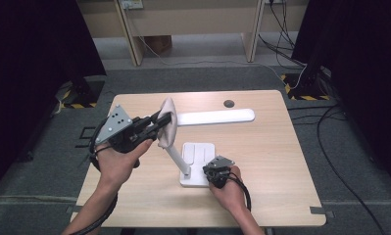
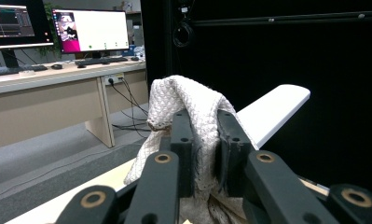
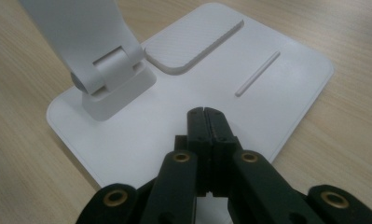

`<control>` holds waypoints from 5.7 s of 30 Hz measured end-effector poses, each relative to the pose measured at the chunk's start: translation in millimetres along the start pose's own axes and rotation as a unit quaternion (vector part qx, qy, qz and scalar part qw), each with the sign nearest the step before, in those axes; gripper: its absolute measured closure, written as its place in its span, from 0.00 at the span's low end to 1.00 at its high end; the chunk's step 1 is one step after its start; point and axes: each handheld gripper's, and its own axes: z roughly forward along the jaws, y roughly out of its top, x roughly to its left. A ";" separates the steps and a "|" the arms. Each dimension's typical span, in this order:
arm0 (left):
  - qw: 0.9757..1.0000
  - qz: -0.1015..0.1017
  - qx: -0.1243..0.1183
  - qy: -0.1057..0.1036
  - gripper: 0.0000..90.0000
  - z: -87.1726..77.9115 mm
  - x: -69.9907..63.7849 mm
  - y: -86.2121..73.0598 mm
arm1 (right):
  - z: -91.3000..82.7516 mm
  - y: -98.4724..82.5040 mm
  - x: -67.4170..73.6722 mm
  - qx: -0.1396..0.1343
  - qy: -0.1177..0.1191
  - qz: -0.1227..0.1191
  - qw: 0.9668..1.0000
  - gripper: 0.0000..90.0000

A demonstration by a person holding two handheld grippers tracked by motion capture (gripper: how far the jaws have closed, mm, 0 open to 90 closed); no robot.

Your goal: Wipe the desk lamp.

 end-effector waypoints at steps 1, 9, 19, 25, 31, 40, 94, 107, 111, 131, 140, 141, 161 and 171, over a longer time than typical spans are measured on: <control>1.000 -0.001 -0.001 0.000 0.88 0.7 -0.6 0.1 | 0.0 0.0 0.0 0.000 0.000 0.000 1.000 1.00; 1.000 0.002 -0.004 0.000 0.88 5.4 -4.9 -0.3 | 0.0 -0.1 0.1 0.000 0.000 -0.001 1.000 1.00; 1.000 0.008 -0.004 -0.001 0.88 11.4 -10.7 0.2 | 0.1 -0.4 0.2 -0.002 -0.001 -0.001 1.000 1.00; 1.000 0.007 -0.003 -0.002 0.88 14.4 -12.7 0.7 | 0.1 -0.5 0.1 -0.003 -0.001 0.000 1.000 1.00; 1.000 0.008 -0.002 -0.004 0.88 17.8 -14.8 1.1 | 0.1 -0.6 0.0 -0.003 -0.001 0.000 1.000 1.00; 1.000 0.010 -0.001 -0.005 0.88 21.0 -16.8 1.5 | 0.2 -0.6 0.1 -0.004 -0.001 -0.001 1.000 1.00; 0.999 0.022 0.008 -0.023 0.88 47.6 -35.0 7.2 | 0.3 -1.3 0.0 -0.006 -0.001 -0.002 1.000 1.00; 0.999 0.024 0.010 -0.027 0.88 53.9 -39.8 8.2 | 0.3 -1.6 -0.1 -0.007 -0.001 -0.003 1.000 1.00; 0.999 0.023 0.009 -0.027 0.88 55.2 -40.7 8.0 | 0.2 -1.8 0.0 -0.008 -0.002 -0.003 1.000 1.00; 0.999 0.024 0.010 -0.036 0.88 66.0 -48.2 9.5 | 0.2 -1.8 0.1 -0.008 -0.001 -0.003 1.000 1.00; 0.999 0.024 0.013 -0.040 0.88 70.9 -51.8 10.5 | 0.2 -1.7 0.0 -0.007 -0.001 -0.004 1.000 1.00; 0.999 0.024 0.013 -0.040 0.88 71.6 -52.2 10.4 | 0.2 -1.8 0.0 -0.008 -0.001 -0.004 1.000 1.00; 0.998 0.024 0.015 -0.050 0.88 83.4 -60.4 12.3 | 0.1 -1.9 -0.3 -0.008 0.000 -0.004 1.000 1.00; 0.998 0.025 0.019 -0.055 0.88 90.2 -66.2 13.6 | 0.2 -2.2 -0.4 -0.009 0.001 -0.003 1.000 1.00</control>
